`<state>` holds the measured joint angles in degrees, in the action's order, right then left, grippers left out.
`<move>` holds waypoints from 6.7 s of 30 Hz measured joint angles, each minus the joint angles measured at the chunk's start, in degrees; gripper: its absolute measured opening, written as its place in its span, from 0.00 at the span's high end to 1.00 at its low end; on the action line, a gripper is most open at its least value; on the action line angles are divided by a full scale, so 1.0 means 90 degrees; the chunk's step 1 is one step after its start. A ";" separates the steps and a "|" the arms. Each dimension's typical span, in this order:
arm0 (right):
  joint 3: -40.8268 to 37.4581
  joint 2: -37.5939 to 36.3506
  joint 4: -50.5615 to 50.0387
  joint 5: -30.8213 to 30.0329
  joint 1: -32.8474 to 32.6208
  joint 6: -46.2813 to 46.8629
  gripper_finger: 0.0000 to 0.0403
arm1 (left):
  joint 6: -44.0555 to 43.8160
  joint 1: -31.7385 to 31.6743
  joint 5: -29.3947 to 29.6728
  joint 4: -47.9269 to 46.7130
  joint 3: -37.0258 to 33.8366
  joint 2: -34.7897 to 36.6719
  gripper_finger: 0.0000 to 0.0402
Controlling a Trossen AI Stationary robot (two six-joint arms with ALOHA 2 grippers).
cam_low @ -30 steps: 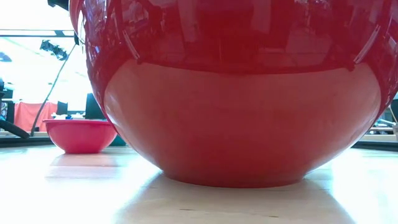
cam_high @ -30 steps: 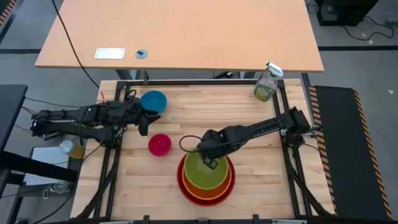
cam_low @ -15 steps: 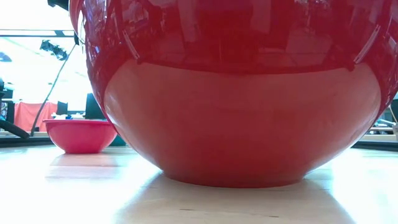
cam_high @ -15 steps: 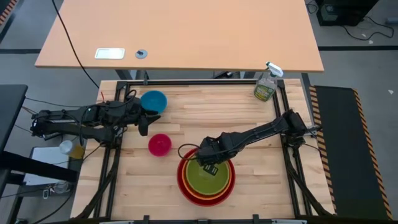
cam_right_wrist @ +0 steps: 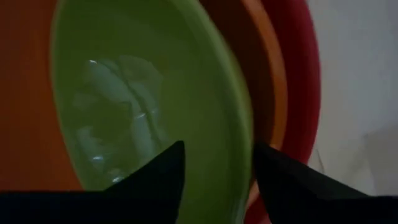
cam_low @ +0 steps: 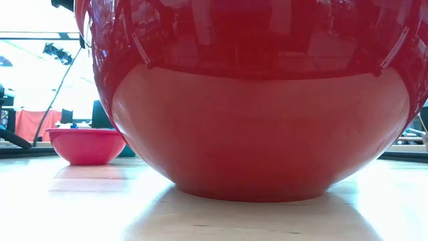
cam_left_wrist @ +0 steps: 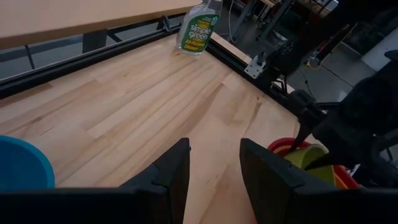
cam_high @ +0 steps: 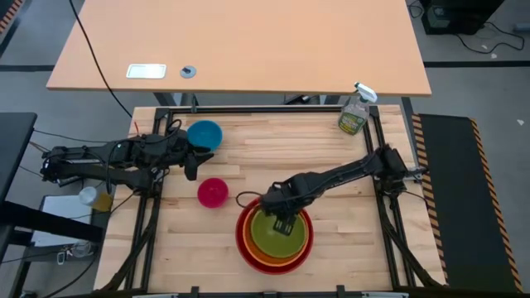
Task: Nest bowls inside each other
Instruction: Stack the green bowl on top of the orange bowl, then stack the blue bowl on top of the green bowl
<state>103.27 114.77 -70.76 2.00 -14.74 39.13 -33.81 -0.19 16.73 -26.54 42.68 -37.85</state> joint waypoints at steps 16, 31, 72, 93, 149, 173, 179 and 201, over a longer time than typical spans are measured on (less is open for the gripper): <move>0.0883 -0.0176 -0.0741 -0.0668 0.0166 -0.0459 0.39 | -0.0665 0.0010 -0.0170 -0.0715 0.0002 0.0000 0.64; -0.0445 -0.0169 0.0394 -0.0787 -0.0015 -0.1148 0.43 | -0.1145 -0.0215 -0.0171 -0.1552 0.0002 0.0381 0.64; -0.2152 -0.2690 0.1863 -0.0877 0.1579 -0.3249 0.48 | -0.1512 -0.3558 -0.0560 -0.3552 0.0002 -0.1107 0.51; -0.2728 -0.3338 0.2818 -0.0850 0.1695 -0.4502 0.48 | 0.0123 -0.6214 -0.1703 -0.2172 0.0002 -0.3522 0.47; -0.2726 -0.3331 0.3141 -0.1098 0.1703 -0.4531 0.48 | 0.0203 -0.6140 -0.2222 -0.1298 0.0032 -0.4253 0.98; -0.2718 -0.3790 0.1905 -0.0614 0.2643 -0.3359 0.48 | -0.1313 -0.2370 -0.3254 -0.0461 0.0805 -0.2937 0.98; -0.2749 -0.4151 0.1446 -0.0704 0.2856 -0.3013 0.48 | -0.1494 -0.1142 -0.2598 -0.0626 0.1865 -0.3358 0.98; -0.3908 -0.5204 0.1638 -0.2310 0.2548 -0.0864 0.48 | 0.0071 0.1506 -0.1362 -0.0753 0.4765 -0.7423 0.98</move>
<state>68.10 67.94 -56.02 -18.78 8.19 31.35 -33.18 13.36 4.47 -33.31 85.56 -104.65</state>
